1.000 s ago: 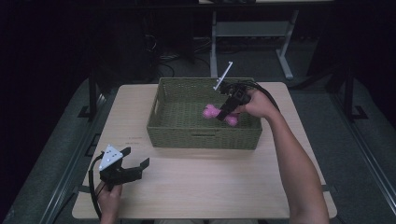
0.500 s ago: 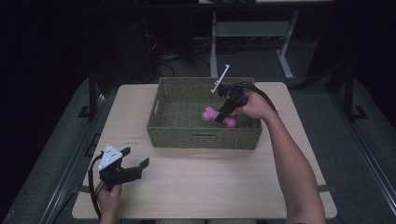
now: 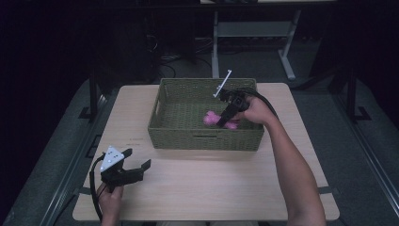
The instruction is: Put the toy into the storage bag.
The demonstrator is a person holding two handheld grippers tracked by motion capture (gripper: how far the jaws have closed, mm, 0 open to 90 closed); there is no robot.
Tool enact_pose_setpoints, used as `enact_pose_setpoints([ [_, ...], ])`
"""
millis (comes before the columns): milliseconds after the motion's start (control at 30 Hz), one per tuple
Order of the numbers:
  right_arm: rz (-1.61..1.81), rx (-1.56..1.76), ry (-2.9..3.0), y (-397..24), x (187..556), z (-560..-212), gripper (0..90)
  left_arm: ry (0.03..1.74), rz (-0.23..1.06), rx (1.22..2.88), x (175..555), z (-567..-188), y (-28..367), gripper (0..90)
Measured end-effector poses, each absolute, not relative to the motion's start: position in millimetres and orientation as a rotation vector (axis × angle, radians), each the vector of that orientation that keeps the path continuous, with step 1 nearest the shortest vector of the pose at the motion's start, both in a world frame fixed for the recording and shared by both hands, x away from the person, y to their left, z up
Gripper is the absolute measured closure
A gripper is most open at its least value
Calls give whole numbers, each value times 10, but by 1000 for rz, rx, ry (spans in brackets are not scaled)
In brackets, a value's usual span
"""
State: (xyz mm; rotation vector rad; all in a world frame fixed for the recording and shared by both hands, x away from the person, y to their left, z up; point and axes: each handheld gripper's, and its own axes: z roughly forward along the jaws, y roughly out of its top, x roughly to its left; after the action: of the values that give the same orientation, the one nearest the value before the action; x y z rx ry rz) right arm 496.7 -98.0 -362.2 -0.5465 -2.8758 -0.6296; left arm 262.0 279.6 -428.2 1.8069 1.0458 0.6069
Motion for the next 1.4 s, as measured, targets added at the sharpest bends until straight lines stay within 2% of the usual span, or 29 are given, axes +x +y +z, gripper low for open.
enact_pose_setpoints([
  [900,-594,-558,-2850,-944,4982,-3839,564,1047,598,1808,2636,-4289,2770,138],
  [1167,-656,-561,-2835,-943,4981,-3807,561,1040,597,1814,2638,-4290,2754,139],
  [1400,-669,-582,-2853,-961,4949,-3747,507,1038,599,1814,2629,-4287,2765,138],
])
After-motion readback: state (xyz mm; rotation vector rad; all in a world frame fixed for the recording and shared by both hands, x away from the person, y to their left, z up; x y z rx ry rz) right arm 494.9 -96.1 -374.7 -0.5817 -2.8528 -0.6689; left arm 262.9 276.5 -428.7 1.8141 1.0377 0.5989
